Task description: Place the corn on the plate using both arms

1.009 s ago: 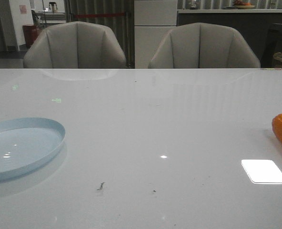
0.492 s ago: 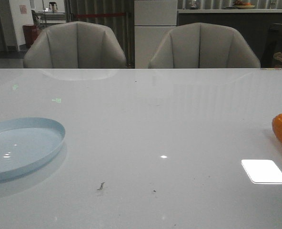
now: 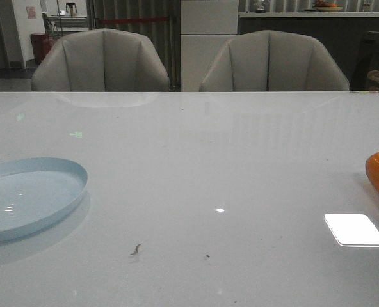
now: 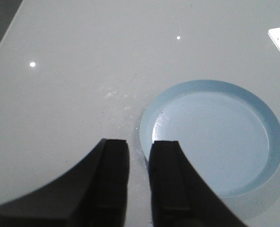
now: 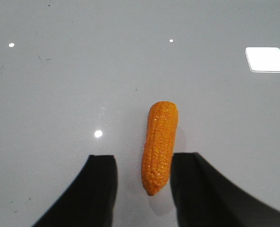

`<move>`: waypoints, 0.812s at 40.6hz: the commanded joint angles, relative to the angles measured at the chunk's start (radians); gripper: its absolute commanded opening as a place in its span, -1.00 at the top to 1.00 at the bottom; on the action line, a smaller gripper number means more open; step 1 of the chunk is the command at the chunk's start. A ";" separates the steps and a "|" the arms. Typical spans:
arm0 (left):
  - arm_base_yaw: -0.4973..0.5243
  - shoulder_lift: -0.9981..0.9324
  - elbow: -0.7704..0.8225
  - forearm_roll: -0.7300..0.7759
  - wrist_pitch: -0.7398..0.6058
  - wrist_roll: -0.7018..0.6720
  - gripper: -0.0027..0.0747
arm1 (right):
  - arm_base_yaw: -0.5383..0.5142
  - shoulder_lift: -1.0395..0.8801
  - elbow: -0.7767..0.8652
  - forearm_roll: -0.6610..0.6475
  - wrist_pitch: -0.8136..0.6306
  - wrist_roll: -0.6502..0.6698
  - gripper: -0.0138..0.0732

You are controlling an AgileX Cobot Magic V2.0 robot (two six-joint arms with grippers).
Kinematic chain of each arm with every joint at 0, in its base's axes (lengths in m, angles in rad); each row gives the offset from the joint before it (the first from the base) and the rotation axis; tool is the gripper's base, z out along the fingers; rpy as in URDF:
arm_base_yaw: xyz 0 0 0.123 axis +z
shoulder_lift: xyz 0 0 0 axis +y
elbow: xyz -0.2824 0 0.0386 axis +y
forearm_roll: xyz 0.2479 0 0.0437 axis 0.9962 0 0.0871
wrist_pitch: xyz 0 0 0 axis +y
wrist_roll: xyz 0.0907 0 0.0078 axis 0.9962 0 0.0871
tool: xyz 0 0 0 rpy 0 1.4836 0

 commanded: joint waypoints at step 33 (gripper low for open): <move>0.083 0.890 -0.585 -0.158 0.235 -0.134 -0.12 | -0.006 0.017 -0.035 0.002 0.019 0.003 -0.44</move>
